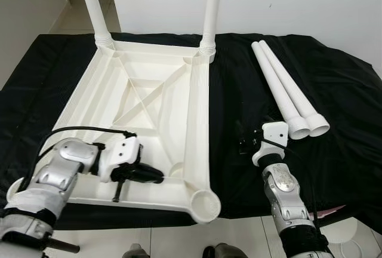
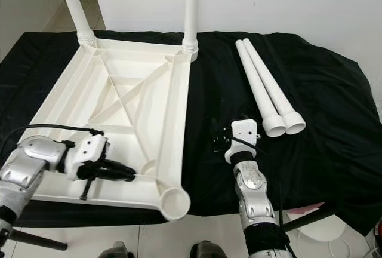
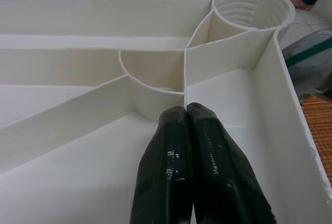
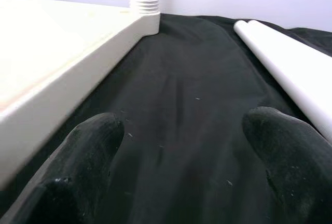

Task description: Building children table

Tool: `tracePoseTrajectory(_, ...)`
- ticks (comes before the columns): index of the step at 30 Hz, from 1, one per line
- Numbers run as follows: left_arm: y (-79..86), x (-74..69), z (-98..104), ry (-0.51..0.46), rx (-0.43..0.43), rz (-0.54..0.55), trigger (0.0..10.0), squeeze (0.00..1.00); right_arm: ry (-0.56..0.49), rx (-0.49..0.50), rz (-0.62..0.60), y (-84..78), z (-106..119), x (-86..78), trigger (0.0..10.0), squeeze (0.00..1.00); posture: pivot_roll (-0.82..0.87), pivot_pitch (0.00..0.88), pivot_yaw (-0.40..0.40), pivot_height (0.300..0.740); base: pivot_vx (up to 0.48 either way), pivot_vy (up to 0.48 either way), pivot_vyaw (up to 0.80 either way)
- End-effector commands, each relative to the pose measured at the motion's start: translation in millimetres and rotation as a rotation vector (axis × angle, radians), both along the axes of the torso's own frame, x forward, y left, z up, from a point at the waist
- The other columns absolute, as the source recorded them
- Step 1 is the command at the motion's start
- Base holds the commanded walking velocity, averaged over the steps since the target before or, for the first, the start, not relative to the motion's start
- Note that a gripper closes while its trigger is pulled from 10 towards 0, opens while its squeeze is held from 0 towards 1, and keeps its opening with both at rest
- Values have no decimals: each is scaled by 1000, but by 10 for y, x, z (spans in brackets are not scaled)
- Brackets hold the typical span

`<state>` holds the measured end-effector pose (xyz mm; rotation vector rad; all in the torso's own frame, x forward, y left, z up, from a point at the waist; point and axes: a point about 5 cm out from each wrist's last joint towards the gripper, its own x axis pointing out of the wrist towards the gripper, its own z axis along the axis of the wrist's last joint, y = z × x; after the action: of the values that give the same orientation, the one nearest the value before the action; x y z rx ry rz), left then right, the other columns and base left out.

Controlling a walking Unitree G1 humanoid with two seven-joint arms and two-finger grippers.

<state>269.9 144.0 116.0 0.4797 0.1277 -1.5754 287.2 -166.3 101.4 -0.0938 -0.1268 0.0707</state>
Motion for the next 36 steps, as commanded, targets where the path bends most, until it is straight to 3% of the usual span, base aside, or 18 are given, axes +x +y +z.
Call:
tracePoseTrajectory(1, -126, 64, 12, -55, -109, 189, 10000, 0, 16, 7, -1, 17, -20, 11, 10000, 0, 79, 45, -20, 740, 0, 0, 0)
tracePoseTrajectory(2, -145, 55, 20, -50, -119, 186, 10000, 0, 15, 7, 1, 20, -17, 13, 10000, 0, 79, 45, -20, 740, 0, 0, 0)
tracePoseTrajectory(3, -163, 59, 31, -40, -130, 192, 10000, 937, 14, 6, 2, 20, -14, 15, 10000, 0, 81, 47, -25, 740, 0, 0, 0)
tracePoseTrajectory(5, -176, 62, 39, -33, -139, 196, 10000, 937, 14, 6, 3, 20, -12, 16, 10000, 0, 81, 47, -25, 740, 0, 0, 0)
tracePoseTrajectory(6, -208, 63, 77, -35, -164, 202, 10000, 1000, 12, 2, 7, 18, -7, 21, 10000, 0, 80, 47, -27, 740, 0, 0, 0)
tracePoseTrajectory(10, -243, 50, 139, -47, -201, 204, 10000, 1000, 10, 4, 6, 4, 1, 27, 10000, 0, 82, 49, -29, 740, 0, 0, 0)
tracePoseTrajectory(11, -273, 30, 196, -55, -220, 199, 10000, 941, 8, 11, -8, -28, 12, 41, 10000, 0, 83, 49, -31, 740, 0, 0, 0)
tracePoseTrajectory(12, -283, 24, 217, -61, -225, 197, 10000, 608, 7, 13, -14, -41, 17, 48, 10000, 0, 83, 49, -32, 740, 0, 0, 0)
tracePoseTrajectory(13, -283, 24, 217, -61, -225, 197, 10000, 608, 7, 13, -14, -41, 17, 48, 10000, 0, 83, 49, -32, 740, 0, 0, 0)
tracePoseTrajectory(14, -298, 13, 243, -73, -232, 198, 10000, 0, 3, 12, -22, -54, 26, 54, 10000, 0, 84, 49, -33, 740, 0, 0, 0)
tracePoseTrajectory(18, -352, 4, 350, -47, -288, 211, 10000, 0, -20, 9, -59, -130, 80, 86, 10000, 0, 84, 50, -34, 740, 0, 0, 0)
tracePoseTrajectory(19, -383, 12, 413, -28, -327, 224, 10000, 0, -41, 5, -97, -194, 123, 107, 10000, 471, 84, 50, -34, 740, 0, 0, 0)
tracePoseTrajectory(20, -410, 17, 466, -5, -358, 235, 10000, 0, -52, 18, -120, -242, 156, 121, 10000, 847, 82, 53, -36, 740, 0, 0, 0)
tracePoseTrajectory(21, -410, 17, 466, -5, -358, 235, 10000, 0, -52, 18, -120, -242, 156, 121, 10000, 847, 82, 53, -36, 740, 0, 0, 0)
tracePoseTrajectory(22, -431, 24, 508, 6, -382, 243, 10000, 0, -58, 27, -131, -274, 181, 131, 10000, 1000, 77, 54, -38, 740, 0, 0, 0)
tracePoseTrajectory(27, -584, 190, 636, 3, -417, 397, 10000, 0, -77, 21, -180, -427, 276, 158, 10000, 1000, 71, 53, -44, 740, 0, 0, 0)
tracePoseTrajectory(36, -803, 304, 694, 18, -510, 566, 10000, 0, -64, -23, -239, -677, 339, 189, 10000, 1000, 61, 48, -49, 740, 0, 0, 0)
